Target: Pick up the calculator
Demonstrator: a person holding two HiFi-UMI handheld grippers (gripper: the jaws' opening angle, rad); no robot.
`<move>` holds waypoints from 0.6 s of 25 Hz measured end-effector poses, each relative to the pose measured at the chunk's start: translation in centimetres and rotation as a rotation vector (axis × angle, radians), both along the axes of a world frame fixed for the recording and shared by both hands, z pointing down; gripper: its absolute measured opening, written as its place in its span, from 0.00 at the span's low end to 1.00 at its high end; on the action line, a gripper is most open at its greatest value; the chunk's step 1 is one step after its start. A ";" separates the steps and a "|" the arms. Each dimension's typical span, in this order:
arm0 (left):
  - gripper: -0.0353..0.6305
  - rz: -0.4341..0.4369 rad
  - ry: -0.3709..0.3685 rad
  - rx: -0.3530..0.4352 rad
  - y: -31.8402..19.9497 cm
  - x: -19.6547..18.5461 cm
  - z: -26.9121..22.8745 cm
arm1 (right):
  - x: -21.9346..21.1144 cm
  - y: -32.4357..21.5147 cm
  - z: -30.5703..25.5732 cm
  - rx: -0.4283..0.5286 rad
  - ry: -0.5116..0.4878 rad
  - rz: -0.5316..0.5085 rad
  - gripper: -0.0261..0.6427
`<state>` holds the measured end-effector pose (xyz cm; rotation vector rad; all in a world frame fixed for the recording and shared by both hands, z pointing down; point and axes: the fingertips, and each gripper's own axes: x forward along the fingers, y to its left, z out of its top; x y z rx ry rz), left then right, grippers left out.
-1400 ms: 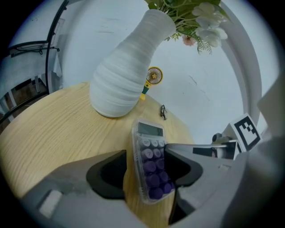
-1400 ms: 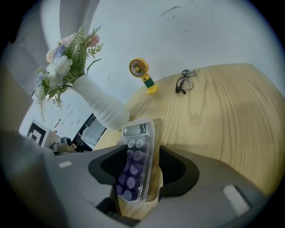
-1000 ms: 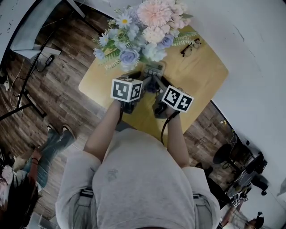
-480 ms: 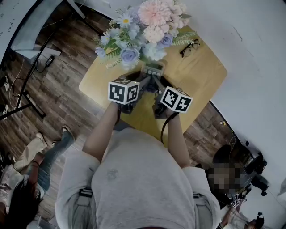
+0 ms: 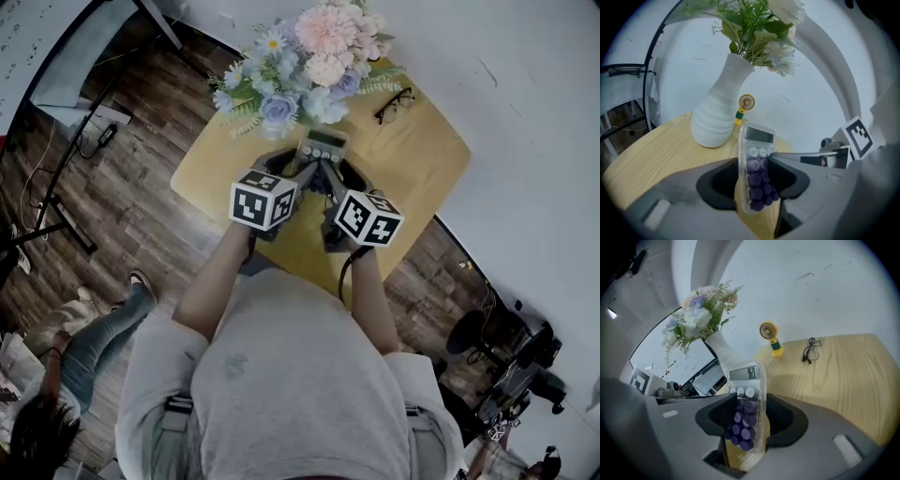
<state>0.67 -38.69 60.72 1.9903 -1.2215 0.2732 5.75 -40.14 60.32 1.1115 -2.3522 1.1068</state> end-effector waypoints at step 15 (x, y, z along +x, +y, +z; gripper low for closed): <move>0.34 -0.007 -0.051 0.152 2.3 -0.5 -6.0 | -0.5 2.3 -6.2 0.179 -0.026 -0.002 0.32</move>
